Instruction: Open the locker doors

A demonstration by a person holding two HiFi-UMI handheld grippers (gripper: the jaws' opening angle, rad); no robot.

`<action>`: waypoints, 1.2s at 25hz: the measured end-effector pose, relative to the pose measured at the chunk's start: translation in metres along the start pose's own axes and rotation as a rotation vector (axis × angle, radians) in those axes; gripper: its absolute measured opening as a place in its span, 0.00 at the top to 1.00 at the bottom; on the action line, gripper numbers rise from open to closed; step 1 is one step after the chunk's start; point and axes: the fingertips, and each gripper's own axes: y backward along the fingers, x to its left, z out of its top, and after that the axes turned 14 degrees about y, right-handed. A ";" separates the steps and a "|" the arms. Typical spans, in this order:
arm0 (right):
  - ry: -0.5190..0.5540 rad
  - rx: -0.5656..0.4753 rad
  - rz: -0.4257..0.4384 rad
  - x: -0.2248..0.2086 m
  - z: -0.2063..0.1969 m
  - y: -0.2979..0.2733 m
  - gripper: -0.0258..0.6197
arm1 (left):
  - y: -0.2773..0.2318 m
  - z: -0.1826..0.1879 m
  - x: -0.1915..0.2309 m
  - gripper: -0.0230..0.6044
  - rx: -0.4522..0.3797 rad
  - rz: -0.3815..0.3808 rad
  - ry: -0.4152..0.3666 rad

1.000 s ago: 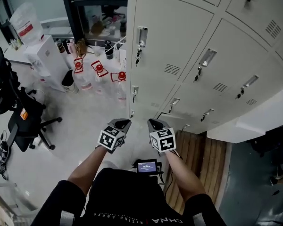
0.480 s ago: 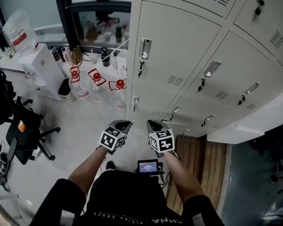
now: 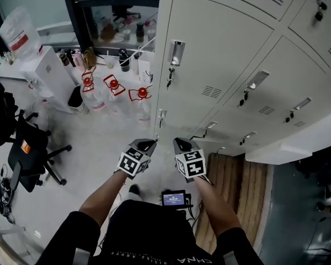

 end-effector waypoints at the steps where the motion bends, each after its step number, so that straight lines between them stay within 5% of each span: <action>1: -0.003 0.005 -0.013 0.000 0.000 -0.004 0.91 | -0.001 -0.001 0.003 0.93 0.005 -0.011 -0.011; 8: -0.052 0.019 -0.109 0.009 0.002 -0.045 0.90 | -0.009 -0.007 0.038 0.93 0.043 -0.085 -0.092; 13: -0.073 0.027 -0.096 0.018 -0.015 -0.078 0.90 | -0.028 -0.018 0.064 0.93 0.037 -0.073 -0.120; 30: 0.113 -0.094 -0.101 -0.005 -0.124 -0.213 0.90 | -0.190 -0.091 0.154 0.93 -0.156 0.038 -0.165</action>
